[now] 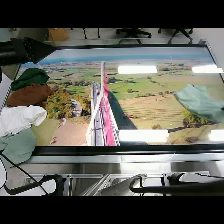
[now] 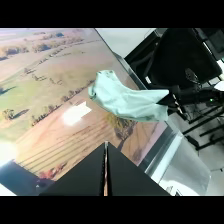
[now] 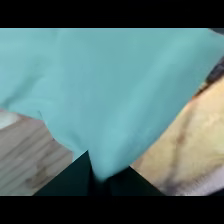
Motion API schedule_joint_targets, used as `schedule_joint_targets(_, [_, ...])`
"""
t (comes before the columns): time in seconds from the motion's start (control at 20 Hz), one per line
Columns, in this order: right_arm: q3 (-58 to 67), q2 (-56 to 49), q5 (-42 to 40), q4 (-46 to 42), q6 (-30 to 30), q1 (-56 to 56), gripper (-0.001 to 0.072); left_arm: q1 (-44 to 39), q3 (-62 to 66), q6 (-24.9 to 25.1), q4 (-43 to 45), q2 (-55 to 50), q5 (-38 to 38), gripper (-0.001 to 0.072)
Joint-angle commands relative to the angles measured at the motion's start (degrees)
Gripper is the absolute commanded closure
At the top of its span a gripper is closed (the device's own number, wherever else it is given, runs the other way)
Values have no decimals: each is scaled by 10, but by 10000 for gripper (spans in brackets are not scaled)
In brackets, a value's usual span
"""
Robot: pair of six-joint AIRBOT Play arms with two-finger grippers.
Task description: Fold the shirts.
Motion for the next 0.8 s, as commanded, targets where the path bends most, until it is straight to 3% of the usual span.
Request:
schedule_joint_targets(0.0, [-141,92,-28,-55,64,-49,691,-31,0,20,0,0,2,693])
schedule_joint_targets(0.2, [-296,145,-70,-55,94,-48,681,-62,0,28,5,0,7,693])
schedule_joint_targets(0.25, [-316,147,-68,-58,94,-48,646,-65,0,28,5,0,8,693])
schedule_joint_targets(0.35, [-322,147,-62,-61,90,-48,201,-65,0,28,4,0,8,693])
schedule_joint_targets(0.4, [-312,148,-55,-65,85,-49,113,-65,0,28,5,0,8,693])
schedule_joint_targets(0.55, [-200,147,-19,-102,77,-50,88,-64,0,28,5,0,2,693])
schedule_joint_targets(0.7, [-72,147,-52,-33,76,-47,93,-63,0,28,5,0,7,693])
schedule_joint_targets(0.75, [-40,146,-78,30,59,-42,201,-60,0,28,4,0,16,693])
